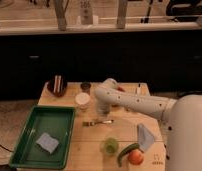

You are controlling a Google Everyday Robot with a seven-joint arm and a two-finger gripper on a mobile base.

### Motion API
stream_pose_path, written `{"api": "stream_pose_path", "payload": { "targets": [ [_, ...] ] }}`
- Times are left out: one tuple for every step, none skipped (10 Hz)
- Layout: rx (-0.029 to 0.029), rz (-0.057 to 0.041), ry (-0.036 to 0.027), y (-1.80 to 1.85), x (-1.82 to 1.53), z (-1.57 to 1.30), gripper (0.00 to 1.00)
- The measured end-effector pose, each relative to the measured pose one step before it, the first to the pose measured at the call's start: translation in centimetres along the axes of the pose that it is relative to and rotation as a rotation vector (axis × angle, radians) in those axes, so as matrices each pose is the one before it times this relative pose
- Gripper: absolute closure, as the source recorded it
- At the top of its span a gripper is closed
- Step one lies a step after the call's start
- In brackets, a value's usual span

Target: Place fork in table surface

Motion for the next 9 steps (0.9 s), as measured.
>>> {"api": "stream_pose_path", "payload": {
  "targets": [
    [-0.00533, -0.00322, 0.00146, 0.097, 0.102, -0.424, 0.95],
    [-0.00493, -0.00426, 0.00166, 0.104, 0.135, -0.425, 0.95],
    [-0.00283, -0.00382, 0.00086, 0.049, 0.055, -0.280, 0.92],
    [-0.00407, -0.00987, -0.00216, 0.112, 0.025, -0.116, 0.84],
    [-0.00618, -0.01139, -0.00290, 0.174, -0.205, 0.189, 0.72],
    [-0.00445, -0.00553, -0.00085, 0.107, -0.180, 0.133, 0.64],
    [-0.00204, -0.00244, -0.00190, 0.242, -0.096, 0.218, 0.55],
    [0.00383, 0.00172, -0.00284, 0.243, 0.000, 0.157, 0.44],
    [0.00738, 0.00127, -0.00114, 0.243, -0.057, 0.234, 0.32]
  ]
}}
